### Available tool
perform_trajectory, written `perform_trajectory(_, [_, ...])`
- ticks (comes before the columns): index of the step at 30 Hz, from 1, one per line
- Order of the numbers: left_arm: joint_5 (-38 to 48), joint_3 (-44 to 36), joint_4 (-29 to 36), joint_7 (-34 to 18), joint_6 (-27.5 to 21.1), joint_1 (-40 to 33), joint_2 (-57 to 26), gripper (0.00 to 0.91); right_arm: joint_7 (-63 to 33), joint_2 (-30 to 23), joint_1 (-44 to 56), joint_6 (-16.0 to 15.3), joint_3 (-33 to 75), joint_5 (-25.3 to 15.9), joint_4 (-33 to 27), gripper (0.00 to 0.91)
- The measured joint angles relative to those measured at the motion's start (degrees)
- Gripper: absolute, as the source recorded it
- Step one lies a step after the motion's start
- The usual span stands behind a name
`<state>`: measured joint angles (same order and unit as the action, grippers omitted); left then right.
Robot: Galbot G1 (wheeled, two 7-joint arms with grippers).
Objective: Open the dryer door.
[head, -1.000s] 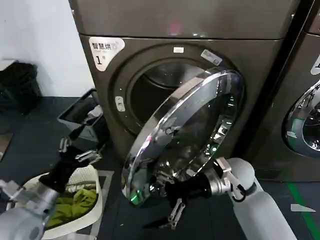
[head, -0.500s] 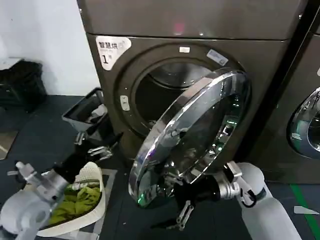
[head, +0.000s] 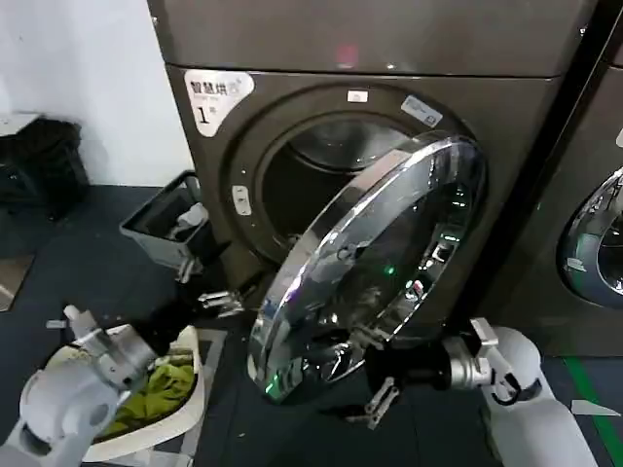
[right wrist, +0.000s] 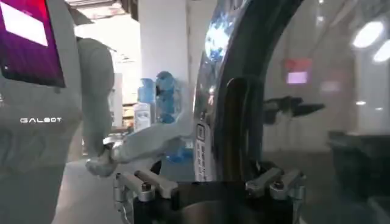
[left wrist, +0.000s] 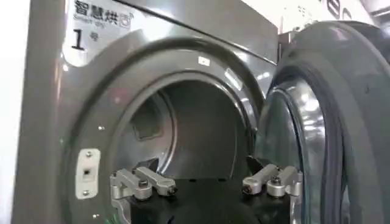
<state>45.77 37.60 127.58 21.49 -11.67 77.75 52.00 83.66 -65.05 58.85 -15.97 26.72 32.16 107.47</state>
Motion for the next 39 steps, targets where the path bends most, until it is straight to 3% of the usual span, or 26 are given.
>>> perform_trajectory(17, [0.63, -5.41, -0.41, 1.5, -0.49, -2.66, -1.83, 0.907, -0.37, -1.14, 7.6, 1.7, 16.91, 2.34, -1.86, 0.907])
perform_trajectory(29, [1.29, -7.72, 0.64, 2.78, -0.8, -2.9, -3.47, 0.907, -4.19, -4.33, 12.21, 5.99, 30.94, 1.72, 1.08, 0.907])
perform_trajectory(33, [1.64, -8.89, 1.04, 3.16, -0.88, -3.03, -4.02, 0.907, -5.62, -6.09, 13.78, 5.94, 35.47, 3.48, 1.88, 0.907])
perform_trajectory(39, [1.54, -10.65, 1.29, 3.49, -0.82, -3.33, -4.38, 0.907, -9.89, -8.26, 15.5, 8.26, 41.97, 5.49, 2.47, 0.907])
